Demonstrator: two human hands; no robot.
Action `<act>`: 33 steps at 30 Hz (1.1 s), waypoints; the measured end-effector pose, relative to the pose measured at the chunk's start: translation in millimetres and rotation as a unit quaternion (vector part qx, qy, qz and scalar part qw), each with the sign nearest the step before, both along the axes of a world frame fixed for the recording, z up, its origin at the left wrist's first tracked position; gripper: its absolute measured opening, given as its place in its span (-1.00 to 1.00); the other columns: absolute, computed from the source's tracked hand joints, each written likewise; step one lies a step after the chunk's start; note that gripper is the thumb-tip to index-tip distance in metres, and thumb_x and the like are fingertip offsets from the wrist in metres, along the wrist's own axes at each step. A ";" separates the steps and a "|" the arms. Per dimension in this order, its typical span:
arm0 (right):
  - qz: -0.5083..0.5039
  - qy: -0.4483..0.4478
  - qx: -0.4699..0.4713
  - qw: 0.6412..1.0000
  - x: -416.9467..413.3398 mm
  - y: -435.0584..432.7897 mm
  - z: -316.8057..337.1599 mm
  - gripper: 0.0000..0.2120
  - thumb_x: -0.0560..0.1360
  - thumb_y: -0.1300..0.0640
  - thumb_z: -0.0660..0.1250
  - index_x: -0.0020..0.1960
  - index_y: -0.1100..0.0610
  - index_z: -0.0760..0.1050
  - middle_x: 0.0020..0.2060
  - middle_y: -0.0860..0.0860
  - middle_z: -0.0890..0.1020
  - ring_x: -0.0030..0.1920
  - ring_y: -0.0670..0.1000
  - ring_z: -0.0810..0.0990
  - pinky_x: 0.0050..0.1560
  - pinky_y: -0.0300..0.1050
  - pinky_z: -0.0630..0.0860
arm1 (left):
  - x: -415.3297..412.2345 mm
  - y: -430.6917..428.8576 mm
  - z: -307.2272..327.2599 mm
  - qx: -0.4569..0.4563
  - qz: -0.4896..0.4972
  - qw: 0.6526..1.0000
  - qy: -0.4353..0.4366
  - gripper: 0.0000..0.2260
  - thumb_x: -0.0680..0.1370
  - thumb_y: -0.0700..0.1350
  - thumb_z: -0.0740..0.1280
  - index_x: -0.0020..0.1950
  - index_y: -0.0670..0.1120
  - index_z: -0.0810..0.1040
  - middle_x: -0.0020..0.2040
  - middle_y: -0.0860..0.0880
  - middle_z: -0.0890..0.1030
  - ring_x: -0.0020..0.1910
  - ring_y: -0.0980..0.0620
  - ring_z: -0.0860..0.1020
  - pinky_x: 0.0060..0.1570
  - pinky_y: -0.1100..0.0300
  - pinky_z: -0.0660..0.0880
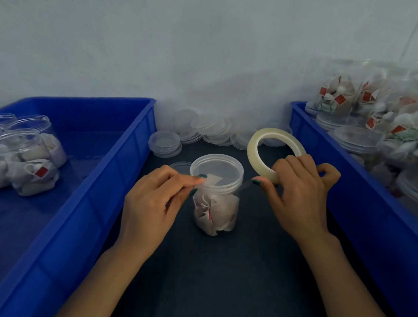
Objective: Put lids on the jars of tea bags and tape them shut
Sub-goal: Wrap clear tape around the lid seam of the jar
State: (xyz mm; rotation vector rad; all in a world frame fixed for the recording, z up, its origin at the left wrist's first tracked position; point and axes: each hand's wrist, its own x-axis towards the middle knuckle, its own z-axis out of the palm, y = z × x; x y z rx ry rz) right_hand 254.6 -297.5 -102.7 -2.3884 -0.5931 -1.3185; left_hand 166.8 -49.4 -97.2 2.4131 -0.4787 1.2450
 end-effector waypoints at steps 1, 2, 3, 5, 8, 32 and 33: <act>0.002 0.007 0.000 1.000 -0.2 0.1 0.0 -0.51 0.60 -0.31 0.08 -0.20 0.07 0.44 -0.23 -0.04 0.51 -0.09 0.08 0.49 0.00 0.01 0.12 | 0.1 -0.3 -0.3 -0.003 -0.004 1.000 0.003 -0.80 0.61 -0.18 0.35 0.19 -0.04 0.67 -0.11 0.02 0.56 -0.20 0.08 0.51 -0.24 0.15 0.51; 0.003 0.012 0.000 1.000 -0.4 0.1 0.0 -0.53 0.60 -0.30 0.10 -0.19 0.07 0.45 -0.22 -0.03 0.51 -0.09 0.08 0.50 0.00 0.01 0.13 | -0.2 -1.0 -0.5 -0.002 -0.004 1.000 0.006 -0.77 0.58 -0.22 0.35 0.20 -0.03 0.66 -0.09 0.02 0.55 -0.19 0.08 0.50 -0.21 0.16 0.51; 0.004 0.015 0.001 1.000 -0.8 0.3 0.0 -0.54 0.59 -0.28 0.11 -0.19 0.07 0.45 -0.22 -0.03 0.52 -0.09 0.08 0.50 0.00 0.00 0.12 | -1.1 -2.1 -0.4 -0.005 0.001 1.000 0.009 -0.74 0.56 -0.26 0.36 0.19 -0.03 0.66 -0.06 0.01 0.53 -0.17 0.10 0.49 -0.18 0.19 0.51; 0.004 0.022 0.005 1.000 -1.6 1.2 0.2 -0.56 0.59 -0.27 0.13 -0.19 0.08 0.46 -0.21 -0.03 0.52 -0.09 0.08 0.50 0.00 -0.03 0.09 | -3.2 -5.1 2.6 -0.040 0.021 0.999 0.021 -0.67 0.51 -0.36 0.35 0.15 -0.01 0.69 0.06 -0.01 0.47 -0.12 0.18 0.44 -0.09 0.32 0.48; 0.003 0.033 0.008 0.999 -2.5 3.7 0.9 -0.58 0.58 -0.25 0.16 -0.18 0.07 0.46 -0.21 -0.03 0.53 -0.09 0.08 0.50 0.00 -0.06 0.04 | -5.7 -12.9 14.7 -0.113 0.026 0.993 0.037 -0.70 0.53 -0.30 0.30 0.13 0.02 0.68 0.19 -0.03 0.42 -0.04 0.21 0.44 0.01 0.41 0.42; 0.039 0.027 -0.023 0.999 -3.2 -5.5 9.2 -0.47 0.61 -0.34 0.05 -0.24 0.03 0.48 -0.28 -0.10 0.50 -0.11 -0.03 0.43 -0.01 -0.07 0.05 | 37.2 -49.0 42.2 -0.003 -0.008 0.948 0.318 -0.16 0.21 0.50 0.38 0.41 0.18 0.37 0.29 0.26 0.46 0.26 0.25 0.37 0.17 0.31 0.26; 0.039 0.023 -0.020 0.999 -3.5 -4.8 9.5 -0.46 0.60 -0.35 0.03 -0.25 0.03 0.47 -0.29 -0.10 0.49 -0.12 -0.03 0.42 -0.01 -0.07 0.05 | 36.8 -48.1 42.1 -0.005 -0.016 0.948 0.318 -0.19 0.22 0.48 0.41 0.39 0.19 0.38 0.28 0.28 0.46 0.24 0.27 0.37 0.16 0.32 0.26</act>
